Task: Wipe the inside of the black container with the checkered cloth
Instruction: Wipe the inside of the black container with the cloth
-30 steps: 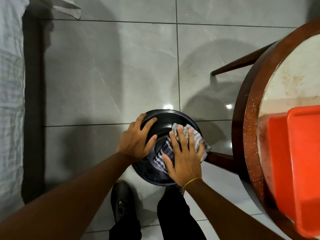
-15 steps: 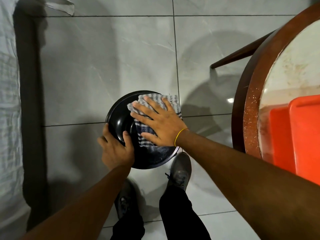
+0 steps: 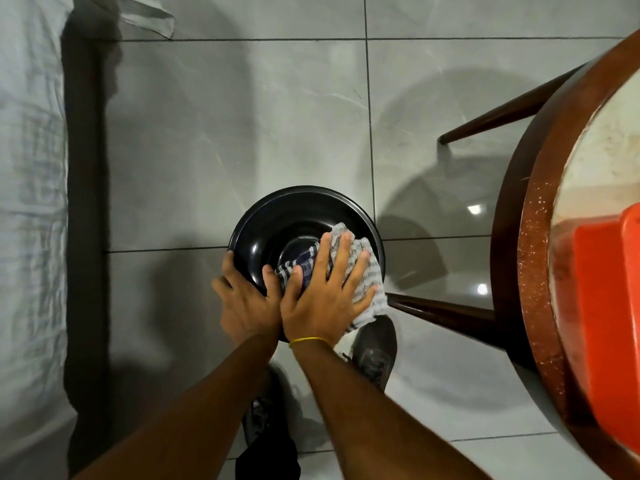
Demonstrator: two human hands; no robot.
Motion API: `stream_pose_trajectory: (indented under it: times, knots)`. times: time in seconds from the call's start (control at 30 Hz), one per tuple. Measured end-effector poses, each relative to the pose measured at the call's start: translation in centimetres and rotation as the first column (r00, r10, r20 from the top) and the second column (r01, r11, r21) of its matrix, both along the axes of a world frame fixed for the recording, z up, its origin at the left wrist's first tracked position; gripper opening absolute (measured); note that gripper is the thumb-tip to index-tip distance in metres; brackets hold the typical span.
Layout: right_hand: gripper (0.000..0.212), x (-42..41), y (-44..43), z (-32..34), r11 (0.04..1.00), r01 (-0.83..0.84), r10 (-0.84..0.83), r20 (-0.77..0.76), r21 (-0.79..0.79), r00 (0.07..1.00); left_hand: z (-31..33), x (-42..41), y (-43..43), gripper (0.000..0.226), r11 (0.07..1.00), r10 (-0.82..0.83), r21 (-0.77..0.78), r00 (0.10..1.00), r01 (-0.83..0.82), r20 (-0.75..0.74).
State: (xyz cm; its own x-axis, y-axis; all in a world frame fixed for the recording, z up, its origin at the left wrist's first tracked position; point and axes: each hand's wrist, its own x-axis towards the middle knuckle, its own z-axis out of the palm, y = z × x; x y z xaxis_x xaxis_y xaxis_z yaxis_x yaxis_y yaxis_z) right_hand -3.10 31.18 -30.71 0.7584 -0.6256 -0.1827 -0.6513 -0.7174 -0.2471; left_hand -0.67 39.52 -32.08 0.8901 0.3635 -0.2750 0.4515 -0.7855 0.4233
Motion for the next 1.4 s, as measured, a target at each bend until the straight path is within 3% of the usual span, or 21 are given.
stream_pose_trajectory:
  times: [0.1,0.27,0.33,0.4,0.5,0.6,0.67,0.77,1.1,1.4]
  knots:
    - [0.079,0.3,1.6,-0.1,0.996,0.092,-0.092,0.0,0.004,0.996,-0.3,0.0,0.4,0.072,1.0,-0.029,-0.009,0.999,0.029,0.013]
    - [0.08,0.0,1.2,1.2,0.996,0.04,-0.038,-0.026,0.082,0.999,0.3,0.0,0.5,0.074,0.998,-0.048,-0.033,0.999,0.047,-0.003]
    - [0.083,-0.9,0.2,2.2,0.991,-0.033,0.035,-0.015,0.132,0.999,0.7,0.1,0.8,0.074,0.997,-0.044,-0.064,0.999,0.043,-0.02]
    - [0.084,-2.7,-1.8,2.7,0.975,-0.206,0.202,0.055,0.084,0.978,1.2,0.8,1.1,0.07,0.99,-0.055,-0.134,0.998,0.054,-0.006]
    - [0.08,-5.8,-4.9,2.7,0.817,-0.576,0.572,0.132,-0.008,0.809,1.5,4.1,1.8,0.066,0.964,-0.112,-0.237,0.992,0.124,0.063]
    - [0.081,-6.8,-7.3,1.4,0.513,-0.857,0.858,0.061,-0.047,0.511,1.1,8.9,2.0,0.063,0.932,-0.239,-0.267,0.969,0.246,0.061]
    - [0.075,-5.8,-8.6,0.1,0.353,-0.934,0.936,0.031,-0.055,0.352,0.8,11.2,1.6,0.065,0.907,-0.329,-0.286,0.944,0.31,-0.022]
    - [0.072,-3.8,-9.5,-1.4,0.265,-0.96,0.964,0.036,-0.09,0.262,0.3,12.1,1.3,0.064,0.881,-0.449,-0.199,0.891,0.43,-0.065]
    - [0.073,-3.0,-8.7,-1.2,0.34,-0.937,0.939,0.093,-0.087,0.332,0.2,12.5,1.6,0.058,0.846,-0.488,-0.251,0.873,0.47,-0.012]
    - [0.069,-1.4,-4.3,-0.1,0.689,-0.723,0.715,0.12,0.047,0.689,0.6,12.8,1.7,0.056,0.829,-0.495,-0.33,0.867,0.451,-0.059]
